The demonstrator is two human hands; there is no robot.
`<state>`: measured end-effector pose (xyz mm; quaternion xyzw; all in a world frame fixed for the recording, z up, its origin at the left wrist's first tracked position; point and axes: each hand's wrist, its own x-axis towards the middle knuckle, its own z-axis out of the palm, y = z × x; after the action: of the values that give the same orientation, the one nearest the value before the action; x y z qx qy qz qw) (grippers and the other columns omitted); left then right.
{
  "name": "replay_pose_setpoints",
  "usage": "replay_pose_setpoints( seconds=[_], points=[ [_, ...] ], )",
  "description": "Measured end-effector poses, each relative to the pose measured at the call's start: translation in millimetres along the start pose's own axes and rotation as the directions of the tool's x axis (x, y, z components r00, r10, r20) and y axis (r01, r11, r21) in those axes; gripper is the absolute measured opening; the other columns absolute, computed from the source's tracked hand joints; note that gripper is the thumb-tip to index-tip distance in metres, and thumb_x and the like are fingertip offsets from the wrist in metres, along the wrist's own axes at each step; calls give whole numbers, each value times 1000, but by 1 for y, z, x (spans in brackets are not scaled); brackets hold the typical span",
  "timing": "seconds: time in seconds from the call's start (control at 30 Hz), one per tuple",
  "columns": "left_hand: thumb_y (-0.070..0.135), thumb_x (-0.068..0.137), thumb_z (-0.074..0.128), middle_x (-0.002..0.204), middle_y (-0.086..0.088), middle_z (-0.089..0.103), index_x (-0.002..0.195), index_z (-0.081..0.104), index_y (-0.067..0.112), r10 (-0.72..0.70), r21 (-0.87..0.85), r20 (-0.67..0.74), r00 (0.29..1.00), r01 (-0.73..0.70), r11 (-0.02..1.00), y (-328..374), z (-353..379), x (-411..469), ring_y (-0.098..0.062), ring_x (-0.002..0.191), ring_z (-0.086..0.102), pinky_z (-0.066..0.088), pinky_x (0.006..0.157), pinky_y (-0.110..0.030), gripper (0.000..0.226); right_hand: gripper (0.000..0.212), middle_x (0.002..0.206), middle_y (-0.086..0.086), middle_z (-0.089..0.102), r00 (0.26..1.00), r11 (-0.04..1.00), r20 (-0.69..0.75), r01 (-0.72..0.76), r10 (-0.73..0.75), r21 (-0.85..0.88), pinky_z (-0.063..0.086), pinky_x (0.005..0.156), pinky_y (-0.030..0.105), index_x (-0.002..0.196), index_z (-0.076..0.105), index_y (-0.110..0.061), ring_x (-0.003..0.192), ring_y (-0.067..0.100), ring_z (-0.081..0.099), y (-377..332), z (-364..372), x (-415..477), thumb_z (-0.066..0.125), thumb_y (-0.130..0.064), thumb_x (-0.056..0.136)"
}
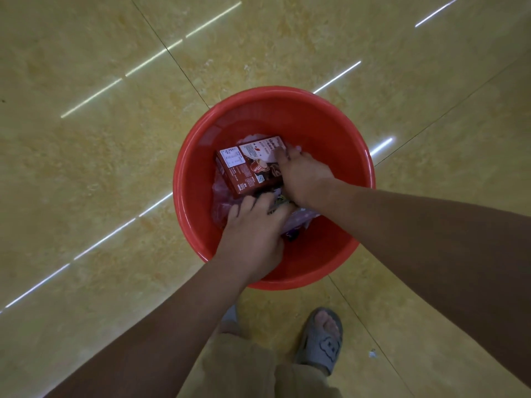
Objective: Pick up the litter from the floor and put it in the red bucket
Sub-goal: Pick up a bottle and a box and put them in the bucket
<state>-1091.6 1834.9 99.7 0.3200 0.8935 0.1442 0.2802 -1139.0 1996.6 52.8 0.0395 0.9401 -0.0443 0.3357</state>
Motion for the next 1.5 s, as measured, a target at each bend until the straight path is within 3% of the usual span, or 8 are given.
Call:
replay_pose_setpoints(
  seconds=[0.13, 0.27, 0.37, 0.5, 0.7, 0.97, 1.23, 1.5],
  points=[
    [22, 79, 52, 125, 2, 55, 128, 57, 26, -38, -128, -26, 999, 34, 991, -3, -19, -15, -28, 103, 50, 45, 84, -42, 49, 67, 149, 16, 33, 998, 997, 41, 35, -38, 70, 44, 102, 45, 147, 29, -12, 126, 37, 43, 12, -19, -26, 56, -14, 86],
    [30, 79, 43, 124, 4, 54, 129, 57, 26, -102, -163, -14, 995, 99, 982, 2, -46, -25, -23, 106, 52, 47, 87, -42, 52, 55, 136, 12, 45, 998, 991, 19, 55, -58, 119, 48, 96, 43, 139, 43, -14, 118, 35, 48, 25, -48, -62, 55, -19, 86],
    [29, 82, 50, 126, 1, 53, 129, 56, 24, -139, -179, -29, 990, 132, 975, 18, -77, -33, -25, 108, 52, 47, 89, -44, 48, 54, 122, 11, 51, 998, 990, 11, 64, -65, 128, 48, 95, 43, 132, 50, -15, 113, 34, 51, 35, -72, -94, 58, -22, 80],
    [31, 86, 56, 128, 0, 50, 134, 53, 23, -110, -183, -64, 992, 97, 978, 51, -123, -38, -25, 114, 50, 46, 93, -37, 49, 43, 120, 8, 51, 1000, 991, -7, 14, -13, 132, 51, 88, 40, 127, 49, -18, 112, 32, 51, 51, -111, -139, 54, -22, 85],
    [36, 85, 64, 134, -2, 48, 135, 52, 21, -56, -184, -124, 991, 33, 982, 101, -176, -32, -21, 124, 47, 42, 101, -35, 53, 43, 114, 5, 52, 996, 987, -91, 28, -14, 160, 51, 81, 39, 133, 47, -24, 109, 27, 51, 71, -164, -191, 51, -32, 91],
    [51, 82, 62, 135, 4, 46, 136, 47, 26, -10, -116, -180, 984, -11, 993, 175, -249, -43, -20, 125, 45, 44, 100, -37, 61, 52, 129, 6, 49, 979, 994, -202, 22, 1, 110, 49, 81, 41, 140, 42, -21, 118, 27, 48, 99, -236, -262, 56, -33, 92],
    [55, 85, 62, 148, 4, 35, 146, 37, 28, 37, -59, -261, 965, -54, 997, 259, -329, -71, -19, 136, 34, 40, 105, -38, 72, 41, 121, 7, 49, 959, 985, -259, -78, 117, 155, 45, 75, 39, 129, 47, -19, 112, 30, 50, 123, -304, -367, 56, -27, 90],
    [65, 80, 62, 150, 1, 35, 146, 36, 31, 167, 27, -280, 945, -166, 986, 307, -398, -85, -20, 136, 35, 44, 102, -41, 79, 55, 130, 7, 48, 925, 979, -344, -105, 161, 176, 42, 76, 37, 138, 41, -21, 117, 29, 48, 123, -361, -439, 62, -37, 89]
  ],
)
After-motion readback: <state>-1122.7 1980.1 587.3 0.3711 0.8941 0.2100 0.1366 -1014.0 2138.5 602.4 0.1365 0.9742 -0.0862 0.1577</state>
